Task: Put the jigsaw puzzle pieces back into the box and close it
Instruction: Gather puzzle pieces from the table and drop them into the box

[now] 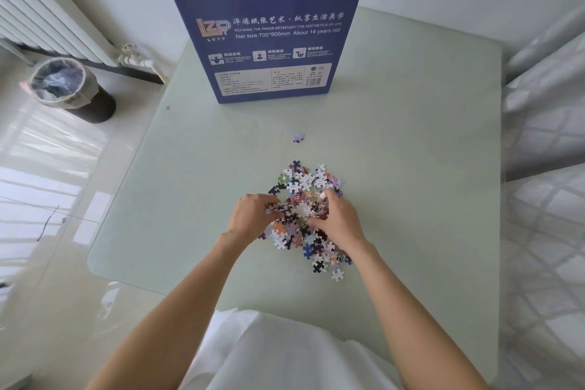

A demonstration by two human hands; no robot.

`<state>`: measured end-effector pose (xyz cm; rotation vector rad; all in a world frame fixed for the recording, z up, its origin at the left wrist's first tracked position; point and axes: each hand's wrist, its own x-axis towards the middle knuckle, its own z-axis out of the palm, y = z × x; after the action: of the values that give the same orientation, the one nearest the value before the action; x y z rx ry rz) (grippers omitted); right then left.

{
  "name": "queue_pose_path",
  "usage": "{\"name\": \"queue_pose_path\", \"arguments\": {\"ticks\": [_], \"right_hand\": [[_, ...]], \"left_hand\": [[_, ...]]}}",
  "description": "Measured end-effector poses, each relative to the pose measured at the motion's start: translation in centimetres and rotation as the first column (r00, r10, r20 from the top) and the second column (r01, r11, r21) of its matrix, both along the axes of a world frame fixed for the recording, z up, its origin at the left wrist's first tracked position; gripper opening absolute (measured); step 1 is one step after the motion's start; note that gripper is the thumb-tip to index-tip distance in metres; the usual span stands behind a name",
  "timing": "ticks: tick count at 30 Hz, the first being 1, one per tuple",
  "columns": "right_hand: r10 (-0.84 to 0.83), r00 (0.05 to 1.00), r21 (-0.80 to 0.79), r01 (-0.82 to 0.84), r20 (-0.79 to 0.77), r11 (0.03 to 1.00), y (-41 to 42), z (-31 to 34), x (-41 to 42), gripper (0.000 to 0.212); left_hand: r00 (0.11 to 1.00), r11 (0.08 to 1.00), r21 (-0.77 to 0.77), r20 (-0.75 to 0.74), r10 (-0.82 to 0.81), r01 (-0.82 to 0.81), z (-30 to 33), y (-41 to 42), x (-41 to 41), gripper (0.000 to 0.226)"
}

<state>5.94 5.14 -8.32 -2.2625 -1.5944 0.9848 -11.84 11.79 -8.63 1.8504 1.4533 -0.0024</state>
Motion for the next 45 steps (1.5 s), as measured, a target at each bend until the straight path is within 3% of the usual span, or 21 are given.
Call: {"name": "queue_pose_path", "arguments": {"ticks": [6, 11, 17, 21, 24, 26, 32, 36, 40, 43, 45], "right_hand": [[-0.110, 0.991, 0.081, 0.116, -0.078, 0.990, -0.1, -0.1, 0.3, 0.031], [-0.134, 0.983, 0.100, 0.147, -0.128, 0.984, -0.2, 0.8, 0.5, 0.043], [-0.025, 0.995, 0.149, 0.039, -0.098, 0.988, 0.7, 5.7, 2.1, 0.041], [0.035, 0.988, 0.313, 0.014, -0.150, 0.950, 3.5, 13.4, 3.4, 0.035], [0.058, 0.954, 0.443, 0.082, -0.294, 0.893, 6.8, 19.6, 4.3, 0.017], [0.093, 0.918, 0.513, 0.130, -0.386, 0.849, 9.7, 23.8, 4.8, 0.017], [0.143, 0.914, 0.680, 0.171, -0.380, 0.713, 18.4, 31.0, 5.6, 0.016], [0.144, 0.901, 0.706, 0.212, -0.409, 0.675, 23.3, 33.1, 5.3, 0.016], [0.130, 0.937, 0.709, 0.150, -0.324, 0.689, 26.8, 32.6, 5.5, 0.019], [0.107, 0.994, 0.694, -0.062, -0.022, 0.718, 28.4, 32.5, 5.8, 0.024], [0.191, 0.971, 0.615, -0.239, 0.144, 0.751, 28.7, 33.1, 5.6, 0.029]], "left_hand": [[1.000, 1.000, 0.014, 0.022, -0.001, 0.000, 0.7, 0.2, -0.5, 0.034], [1.000, 1.000, 0.019, 0.029, 0.009, -0.010, 1.6, 0.6, -0.6, 0.037], [0.992, 0.987, 0.126, 0.067, -0.105, 0.096, 5.7, 2.5, -0.4, 0.028], [0.957, 0.893, 0.438, 0.200, -0.208, 0.102, 13.7, 6.0, -0.2, 0.021], [0.910, 0.786, 0.618, 0.317, -0.266, 0.015, 20.8, 9.5, -0.3, 0.017], [0.906, 0.708, 0.705, 0.328, -0.269, -0.045, 25.3, 12.1, -0.1, 0.019], [0.885, 0.600, 0.764, 0.424, -0.189, -0.238, 32.3, 20.3, 1.6, 0.018], [0.964, 0.624, 0.770, 0.245, -0.101, -0.130, 32.9, 24.4, 2.9, 0.019], [0.998, 0.770, 0.638, 0.039, -0.039, 0.006, 32.2, 26.9, 3.0, 0.032], [0.995, 0.819, 0.571, 0.021, -0.093, 0.065, 32.4, 27.8, 2.3, 0.023], [0.991, 0.818, 0.567, 0.024, -0.132, 0.096, 32.5, 27.9, 1.9, 0.017]]}}
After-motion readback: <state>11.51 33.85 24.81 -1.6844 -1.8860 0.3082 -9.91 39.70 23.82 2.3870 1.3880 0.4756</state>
